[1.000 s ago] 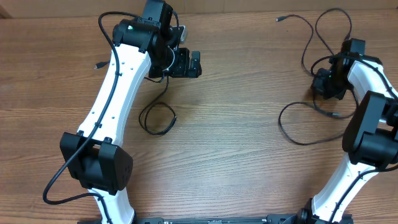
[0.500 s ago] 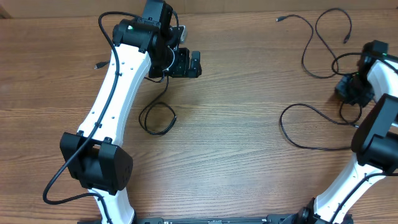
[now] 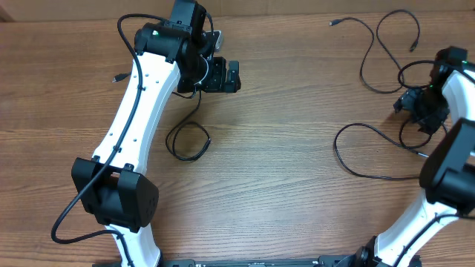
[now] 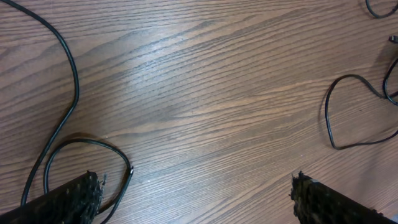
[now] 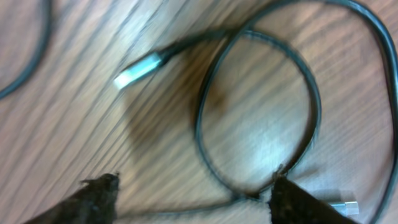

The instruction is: Untangle cables

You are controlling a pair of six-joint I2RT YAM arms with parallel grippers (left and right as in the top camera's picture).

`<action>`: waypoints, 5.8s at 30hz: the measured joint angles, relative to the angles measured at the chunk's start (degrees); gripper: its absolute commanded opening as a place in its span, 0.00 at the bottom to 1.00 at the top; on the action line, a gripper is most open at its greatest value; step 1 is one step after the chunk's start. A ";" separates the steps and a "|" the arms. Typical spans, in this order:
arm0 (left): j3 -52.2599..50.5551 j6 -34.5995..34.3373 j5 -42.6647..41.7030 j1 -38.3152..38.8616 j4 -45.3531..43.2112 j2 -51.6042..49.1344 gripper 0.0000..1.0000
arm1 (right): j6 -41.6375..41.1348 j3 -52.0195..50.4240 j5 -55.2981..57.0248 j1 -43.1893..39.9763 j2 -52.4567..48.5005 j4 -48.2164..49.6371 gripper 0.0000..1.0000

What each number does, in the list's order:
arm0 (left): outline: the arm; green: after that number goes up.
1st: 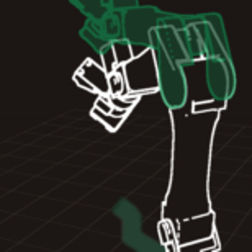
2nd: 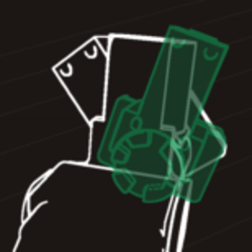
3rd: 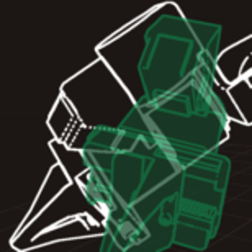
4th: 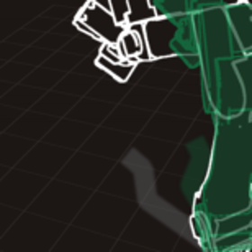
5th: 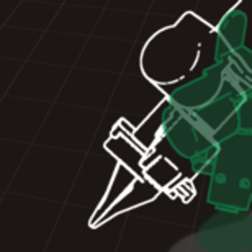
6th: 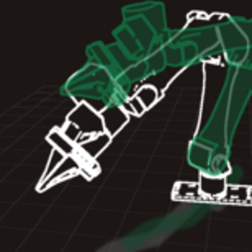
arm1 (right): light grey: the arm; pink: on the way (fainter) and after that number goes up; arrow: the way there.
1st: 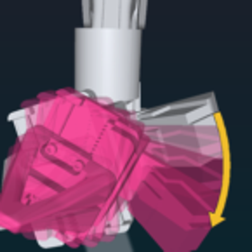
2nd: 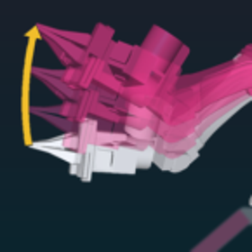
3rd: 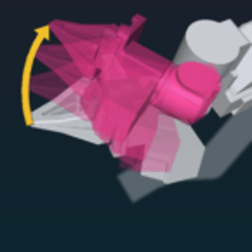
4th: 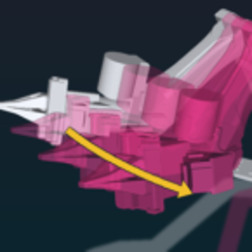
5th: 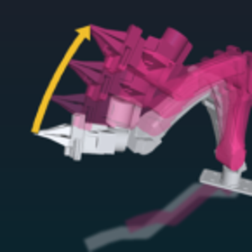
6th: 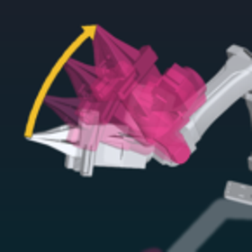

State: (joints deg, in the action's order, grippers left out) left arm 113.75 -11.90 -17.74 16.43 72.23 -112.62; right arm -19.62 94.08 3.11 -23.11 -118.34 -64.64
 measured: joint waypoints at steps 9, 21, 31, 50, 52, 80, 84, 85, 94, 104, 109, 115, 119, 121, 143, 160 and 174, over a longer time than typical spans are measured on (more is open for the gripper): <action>-0.02 0.00 0.00 0.00 0.00 0.00 0.99 | -0.76 -1.05 -13.27 2.86 5.97 -8.90 0.83; 0.00 0.00 0.00 0.00 0.00 0.00 1.00 | -1.20 -14.16 -15.67 16.98 5.97 -1.01 0.82; -0.02 0.00 0.00 0.00 0.00 0.00 1.00 | -4.26 -20.26 -11.43 22.18 5.97 2.73 0.42; -0.02 0.00 0.00 0.00 0.00 0.00 0.99 | -3.74 -18.95 -9.57 20.31 6.01 11.47 0.04; -0.02 0.00 0.00 0.00 0.00 0.00 1.00 | -2.47 -16.48 -9.03 19.26 6.01 11.82 0.04; -0.02 0.00 0.02 0.00 0.00 0.00 0.99 | -0.90 -4.81 -2.93 14.32 6.01 2.86 0.84; 0.00 0.00 0.02 0.00 0.00 0.00 1.00 | -1.84 -4.81 -0.46 7.98 6.01 2.47 0.91; 0.00 0.00 0.00 0.00 0.00 0.00 0.99 | -2.19 -4.81 -0.07 5.66 6.01 2.45 0.93; 0.00 0.00 0.02 0.00 0.00 0.00 1.00 | -6.47 -4.87 0.13 -11.89 6.01 -3.76 1.00; -0.02 0.00 0.00 0.00 0.00 0.00 1.00 | -10.71 -15.19 -0.61 -14.23 5.99 4.68 0.89; 0.00 0.00 0.02 0.00 -0.02 0.00 0.99 | -11.76 -18.51 -1.66 -14.25 5.99 7.74 0.67; 0.00 0.00 0.00 0.00 -0.02 0.00 1.00 | -12.72 -20.39 -2.49 -14.25 6.01 11.43 0.61; -0.02 0.00 0.00 0.00 -0.02 0.00 0.99 | -12.90 -21.64 -2.51 -14.25 6.05 13.31 0.61; -0.02 0.00 0.00 0.00 0.00 0.00 1.00 | -13.00 -21.90 -2.51 -14.21 6.05 13.57 0.61; 0.00 0.00 0.00 0.00 0.00 0.00 1.00 | -13.18 -22.32 -10.36 -13.22 6.21 24.98 0.61; -0.02 0.00 0.00 0.00 -0.02 0.00 1.00 | -9.75 2.82 -13.60 -11.10 5.90 9.68 0.68; -0.02 0.00 0.00 0.00 0.00 0.00 1.00 | -10.60 2.82 -10.38 7.63 -5.25 21.35 0.68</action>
State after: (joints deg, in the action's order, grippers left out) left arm 113.73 -11.90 -17.74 16.43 72.23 -112.62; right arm -30.22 96.90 -7.27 -15.49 -123.59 -43.29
